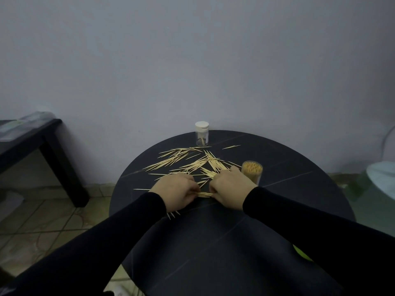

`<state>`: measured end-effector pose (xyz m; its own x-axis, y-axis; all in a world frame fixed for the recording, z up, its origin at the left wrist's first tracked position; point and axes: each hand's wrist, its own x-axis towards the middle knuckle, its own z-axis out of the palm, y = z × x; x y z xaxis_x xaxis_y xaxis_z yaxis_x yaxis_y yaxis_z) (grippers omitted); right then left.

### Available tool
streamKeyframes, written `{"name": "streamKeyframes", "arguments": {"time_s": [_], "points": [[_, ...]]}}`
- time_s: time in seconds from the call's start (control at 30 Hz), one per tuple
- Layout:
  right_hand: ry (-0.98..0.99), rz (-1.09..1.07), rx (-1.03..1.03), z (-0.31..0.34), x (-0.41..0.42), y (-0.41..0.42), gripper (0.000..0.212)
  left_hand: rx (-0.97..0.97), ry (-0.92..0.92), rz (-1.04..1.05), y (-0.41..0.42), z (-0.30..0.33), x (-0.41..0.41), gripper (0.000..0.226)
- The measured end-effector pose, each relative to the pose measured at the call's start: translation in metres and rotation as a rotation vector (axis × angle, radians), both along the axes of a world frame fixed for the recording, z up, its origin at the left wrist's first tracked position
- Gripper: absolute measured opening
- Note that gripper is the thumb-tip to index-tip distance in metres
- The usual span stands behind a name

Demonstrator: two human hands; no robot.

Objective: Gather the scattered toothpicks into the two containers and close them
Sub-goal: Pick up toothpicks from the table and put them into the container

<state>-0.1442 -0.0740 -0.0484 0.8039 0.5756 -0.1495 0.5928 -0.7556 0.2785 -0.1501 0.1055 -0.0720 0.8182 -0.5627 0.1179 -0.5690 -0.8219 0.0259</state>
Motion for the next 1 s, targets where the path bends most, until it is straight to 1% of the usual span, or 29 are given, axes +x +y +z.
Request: {"name": "streamKeyframes", "arguments": {"time_s": [0.13, 0.27, 0.37, 0.47, 0.57, 0.67, 0.77, 0.83, 0.87, 0.93, 1.0], "points": [[-0.078, 0.02, -0.131, 0.0, -0.003, 0.003, 0.026, 0.014, 0.01, 0.03, -0.003, 0.004, 0.001, 0.028], [-0.141, 0.033, -0.251, 0.009, -0.008, 0.004, 0.026, 0.006, 0.071, 0.108, -0.007, 0.008, 0.008, 0.025], [-0.172, 0.01, -0.281, 0.016, -0.009, 0.002, 0.027, -0.001, 0.111, 0.151, -0.011, 0.012, 0.014, 0.022], [-0.232, -0.002, -0.27, 0.02, -0.009, -0.003, 0.025, -0.042, 0.133, 0.174, -0.017, 0.017, 0.02, 0.02], [-0.284, -0.031, -0.189, 0.027, -0.007, -0.011, 0.024, -0.124, 0.133, 0.189, -0.023, 0.024, 0.026, 0.018], [-0.347, -0.088, -0.091, 0.038, -0.003, -0.025, 0.03, -0.284, 0.122, 0.19, -0.031, 0.031, 0.032, 0.019], [-0.353, -0.181, 0.039, 0.043, 0.005, -0.044, 0.04, -0.477, 0.094, 0.2, -0.042, 0.035, 0.034, 0.016], [-0.352, -0.236, 0.169, 0.042, 0.012, -0.059, 0.03, -0.596, 0.092, 0.204, -0.054, 0.036, 0.034, 0.013], [-0.369, -0.253, 0.233, 0.041, 0.015, -0.066, 0.023, -0.616, 0.088, 0.207, -0.059, 0.036, 0.033, 0.012], [-0.383, -0.291, 0.382, 0.038, 0.019, -0.078, 0.015, -0.597, 0.077, 0.229, -0.07, 0.034, 0.033, 0.009], [-0.305, -0.377, 0.625, 0.035, 0.022, -0.087, 0.014, -0.627, 0.073, 0.263, -0.078, 0.031, 0.034, 0.005]]}}
